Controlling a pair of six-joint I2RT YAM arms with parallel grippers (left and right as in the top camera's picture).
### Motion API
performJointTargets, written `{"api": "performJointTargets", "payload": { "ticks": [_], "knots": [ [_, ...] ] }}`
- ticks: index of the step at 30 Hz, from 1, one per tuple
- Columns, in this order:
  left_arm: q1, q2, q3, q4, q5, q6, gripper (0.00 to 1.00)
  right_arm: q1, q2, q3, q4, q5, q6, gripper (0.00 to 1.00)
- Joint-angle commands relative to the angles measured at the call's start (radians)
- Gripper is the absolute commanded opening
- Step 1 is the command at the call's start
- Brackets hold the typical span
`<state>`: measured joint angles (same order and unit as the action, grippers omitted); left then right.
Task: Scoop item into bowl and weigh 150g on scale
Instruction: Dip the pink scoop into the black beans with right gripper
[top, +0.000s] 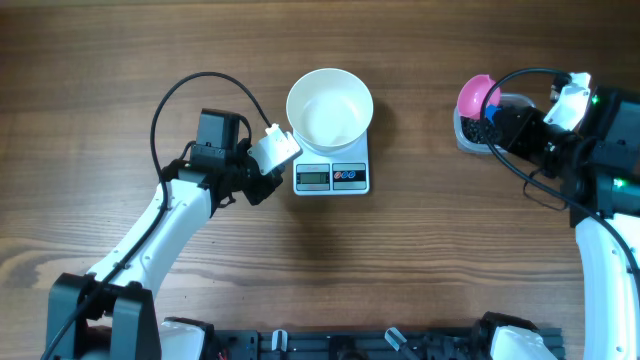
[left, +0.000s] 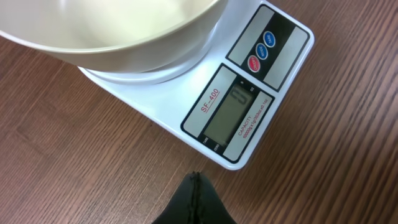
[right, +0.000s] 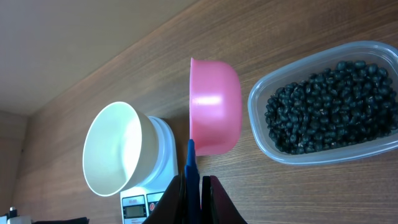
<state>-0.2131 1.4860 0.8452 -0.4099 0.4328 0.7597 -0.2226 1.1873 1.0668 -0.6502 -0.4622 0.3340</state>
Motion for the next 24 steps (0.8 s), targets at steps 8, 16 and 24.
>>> {"api": "performJointTargets", "payload": {
  "ticks": [8, 16, 24],
  "knots": [
    [0.011, 0.027, -0.01, 0.003, 0.011, 0.023, 0.18, -0.001, 0.0, 0.011, 0.004, 0.013, -0.019, 0.04],
    [0.011, 0.027, -0.01, 0.003, 0.011, 0.022, 1.0, -0.001, 0.0, 0.011, 0.004, 0.013, -0.019, 0.04],
    [0.01, 0.027, -0.01, 0.003, 0.011, 0.022, 1.0, -0.001, 0.0, 0.011, 0.002, -0.037, -0.014, 0.04]
  ]
}}
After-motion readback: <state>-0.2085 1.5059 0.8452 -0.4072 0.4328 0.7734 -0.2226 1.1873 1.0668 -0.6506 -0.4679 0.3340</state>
